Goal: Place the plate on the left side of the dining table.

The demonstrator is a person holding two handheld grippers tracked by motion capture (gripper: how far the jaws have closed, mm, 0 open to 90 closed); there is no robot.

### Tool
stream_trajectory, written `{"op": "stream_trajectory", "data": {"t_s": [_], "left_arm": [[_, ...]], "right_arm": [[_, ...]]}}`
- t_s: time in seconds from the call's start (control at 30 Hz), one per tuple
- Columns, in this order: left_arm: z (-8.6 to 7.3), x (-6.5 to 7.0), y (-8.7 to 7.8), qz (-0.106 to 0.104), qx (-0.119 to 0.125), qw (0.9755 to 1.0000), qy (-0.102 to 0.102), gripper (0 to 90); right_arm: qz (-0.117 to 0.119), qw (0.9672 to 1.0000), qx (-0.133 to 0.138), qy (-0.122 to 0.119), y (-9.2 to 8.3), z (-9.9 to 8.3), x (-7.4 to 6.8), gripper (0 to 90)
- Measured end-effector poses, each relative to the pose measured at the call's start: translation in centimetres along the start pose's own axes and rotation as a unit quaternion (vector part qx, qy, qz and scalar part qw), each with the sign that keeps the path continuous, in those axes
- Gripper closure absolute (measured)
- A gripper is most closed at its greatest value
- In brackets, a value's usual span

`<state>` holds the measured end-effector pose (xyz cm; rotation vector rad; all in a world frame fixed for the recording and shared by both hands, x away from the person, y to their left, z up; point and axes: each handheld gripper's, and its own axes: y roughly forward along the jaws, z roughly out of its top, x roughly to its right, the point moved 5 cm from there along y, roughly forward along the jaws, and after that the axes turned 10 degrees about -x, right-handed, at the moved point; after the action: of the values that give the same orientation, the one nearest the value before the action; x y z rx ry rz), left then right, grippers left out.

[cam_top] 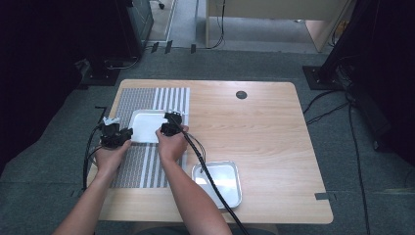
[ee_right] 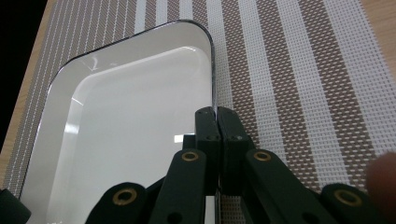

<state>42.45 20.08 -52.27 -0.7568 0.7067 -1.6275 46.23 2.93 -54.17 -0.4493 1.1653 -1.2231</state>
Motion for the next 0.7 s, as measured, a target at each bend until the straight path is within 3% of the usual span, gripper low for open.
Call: {"op": "stream_trajectory", "data": {"t_s": [0.2, 0.4, 0.67, 0.7], "left_arm": [[-0.1, 0.2, 0.0, -0.003, -0.003, 1.0000, 0.001, 73.5], [0.0, 0.1, -0.4, -0.003, -0.002, 1.0000, -0.003, 65.9], [-0.3, 0.2, -1.5, -0.025, 0.005, 0.9997, -0.002, 51.9], [-0.4, 0.2, -1.6, -0.028, 0.006, 0.9996, -0.001, 50.9]], "right_arm": [[0.005, 1.0000, -0.005, 0.000, -0.2, -0.1, 0.0, 88.2], [0.032, 0.9993, 0.019, -0.008, -0.9, 0.5, -0.2, 63.5], [0.031, 0.9974, 0.043, -0.049, -2.7, 1.1, 0.3, 55.5], [0.026, 0.9964, 0.049, -0.065, -3.3, 1.1, 0.6, 49.6]]}}
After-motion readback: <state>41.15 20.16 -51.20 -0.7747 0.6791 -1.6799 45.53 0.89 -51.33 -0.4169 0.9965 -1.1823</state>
